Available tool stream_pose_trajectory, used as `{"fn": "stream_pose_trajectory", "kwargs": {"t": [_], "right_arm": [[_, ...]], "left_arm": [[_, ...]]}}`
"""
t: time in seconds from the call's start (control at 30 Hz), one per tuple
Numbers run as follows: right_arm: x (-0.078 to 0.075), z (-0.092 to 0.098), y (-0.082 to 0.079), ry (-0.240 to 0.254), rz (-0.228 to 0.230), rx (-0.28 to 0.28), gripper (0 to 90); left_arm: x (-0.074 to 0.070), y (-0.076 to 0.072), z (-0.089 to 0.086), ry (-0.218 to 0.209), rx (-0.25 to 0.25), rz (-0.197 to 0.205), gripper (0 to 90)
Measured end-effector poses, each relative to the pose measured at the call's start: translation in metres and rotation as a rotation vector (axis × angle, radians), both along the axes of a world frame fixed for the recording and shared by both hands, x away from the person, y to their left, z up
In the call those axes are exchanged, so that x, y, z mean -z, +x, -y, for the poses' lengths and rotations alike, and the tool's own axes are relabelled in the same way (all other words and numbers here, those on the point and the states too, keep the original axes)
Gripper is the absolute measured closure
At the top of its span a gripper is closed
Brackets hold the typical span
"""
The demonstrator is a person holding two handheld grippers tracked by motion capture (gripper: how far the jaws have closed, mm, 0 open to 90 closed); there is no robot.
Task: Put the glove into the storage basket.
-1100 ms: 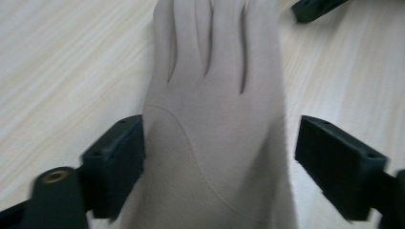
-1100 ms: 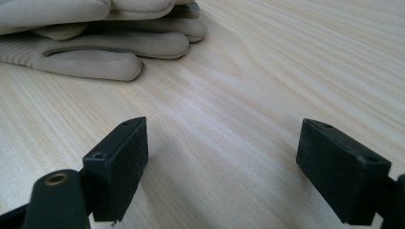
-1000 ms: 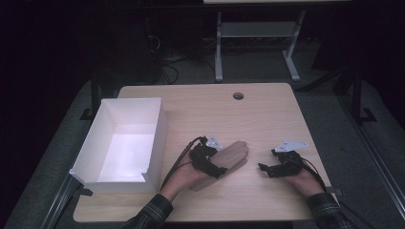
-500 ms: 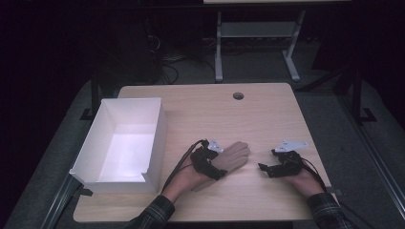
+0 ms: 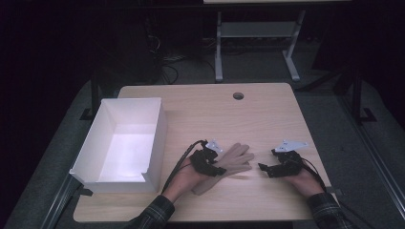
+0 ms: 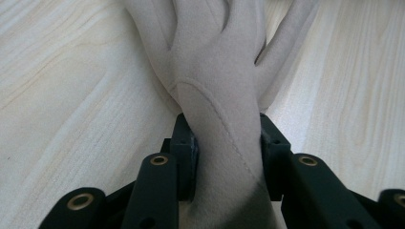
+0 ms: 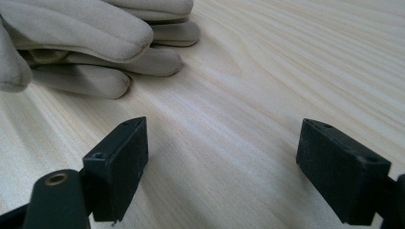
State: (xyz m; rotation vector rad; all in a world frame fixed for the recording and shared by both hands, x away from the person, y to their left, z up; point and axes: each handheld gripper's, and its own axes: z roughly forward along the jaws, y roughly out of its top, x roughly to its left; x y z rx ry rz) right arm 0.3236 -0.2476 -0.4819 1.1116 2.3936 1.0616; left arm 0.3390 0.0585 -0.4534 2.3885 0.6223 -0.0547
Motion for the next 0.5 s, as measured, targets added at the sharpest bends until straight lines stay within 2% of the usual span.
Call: {"fn": "stream_pose_trajectory", "kwargs": {"t": [0.13, 0.17, 0.3, 0.4, 0.5], "right_arm": [[0.000, 0.000, 0.000, 0.002, 0.001, 0.000, 17.4], [0.000, 0.000, 0.000, -0.001, 0.002, -0.004, 17.1], [0.000, -0.001, 0.000, 0.001, 0.001, -0.003, 16.8], [0.000, -0.001, 0.000, 0.001, 0.000, -0.002, 16.8], [0.000, -0.001, 0.000, 0.001, 0.000, -0.002, 16.8]], "left_arm": [[-0.009, 0.000, -0.003, -0.004, -0.001, -0.002, 67.6], [-0.012, -0.001, -0.003, -0.021, -0.017, -0.006, 67.6], [-0.027, -0.001, -0.007, -0.036, -0.045, -0.009, 67.6], [-0.041, 0.000, -0.010, -0.052, -0.067, -0.008, 67.5], [-0.060, 0.000, -0.013, -0.057, -0.083, 0.009, 67.5]]}}
